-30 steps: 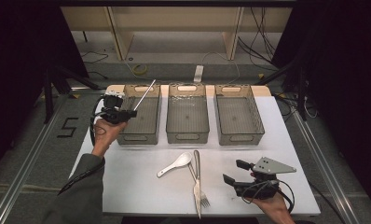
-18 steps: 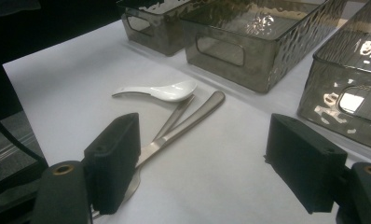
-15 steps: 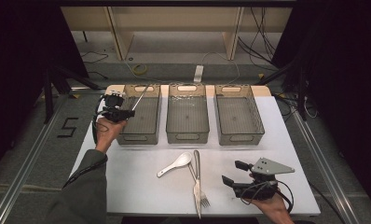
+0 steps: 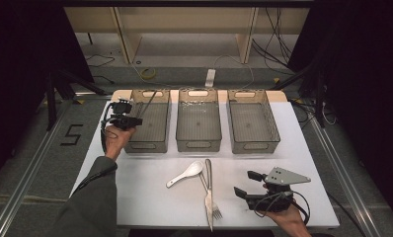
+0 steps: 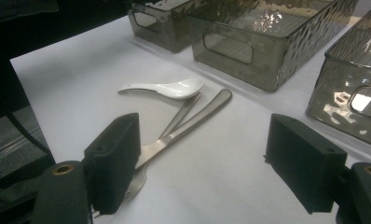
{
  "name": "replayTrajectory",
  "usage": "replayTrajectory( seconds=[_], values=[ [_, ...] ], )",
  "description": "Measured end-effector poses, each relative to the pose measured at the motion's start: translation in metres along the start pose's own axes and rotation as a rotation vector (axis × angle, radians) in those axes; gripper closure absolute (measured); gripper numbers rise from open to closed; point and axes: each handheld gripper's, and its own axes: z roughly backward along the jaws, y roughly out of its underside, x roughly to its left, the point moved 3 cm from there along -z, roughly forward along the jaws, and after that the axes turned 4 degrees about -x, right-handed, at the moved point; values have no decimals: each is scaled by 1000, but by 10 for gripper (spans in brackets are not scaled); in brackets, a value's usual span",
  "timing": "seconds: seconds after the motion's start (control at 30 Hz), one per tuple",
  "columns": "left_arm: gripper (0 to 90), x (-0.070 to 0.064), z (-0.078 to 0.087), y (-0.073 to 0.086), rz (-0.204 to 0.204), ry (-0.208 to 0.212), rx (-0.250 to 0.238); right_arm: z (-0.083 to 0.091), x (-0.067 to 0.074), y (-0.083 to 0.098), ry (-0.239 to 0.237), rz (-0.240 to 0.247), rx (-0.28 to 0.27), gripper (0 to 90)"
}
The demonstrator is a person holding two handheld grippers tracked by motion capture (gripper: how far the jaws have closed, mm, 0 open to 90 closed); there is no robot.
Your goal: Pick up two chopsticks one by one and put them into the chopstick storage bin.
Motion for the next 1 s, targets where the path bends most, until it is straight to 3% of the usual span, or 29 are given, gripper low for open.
replayTrajectory(
  seconds=[0.03,0.1,0.17,0.2,0.3,0.37,0.5,0.63,1.0],
  values=[
    [653,0,0,-1,13,4,1,0,0,0,-3,-2,3,270],
    [606,-2,3,-4,21,28,-10,0,0,0,-4,-2,2,270],
    [485,-6,10,-5,17,57,-18,0,0,0,-3,-5,1,270],
    [485,-8,13,-5,6,67,-21,0,0,0,-3,-5,1,270],
    [374,-18,25,-3,-20,95,-45,0,0,0,-4,-7,1,270],
    [357,-24,34,-1,-11,127,-75,1,0,-1,-3,-6,-1,270],
    [315,-36,52,5,-42,193,-107,1,-1,-1,-2,-7,-12,270],
    [285,-42,65,8,-51,215,-133,2,-1,-2,3,-10,-16,270],
    [239,-68,76,21,-161,247,-97,-1,2,-2,-5,-1,-13,270]
  ],
)
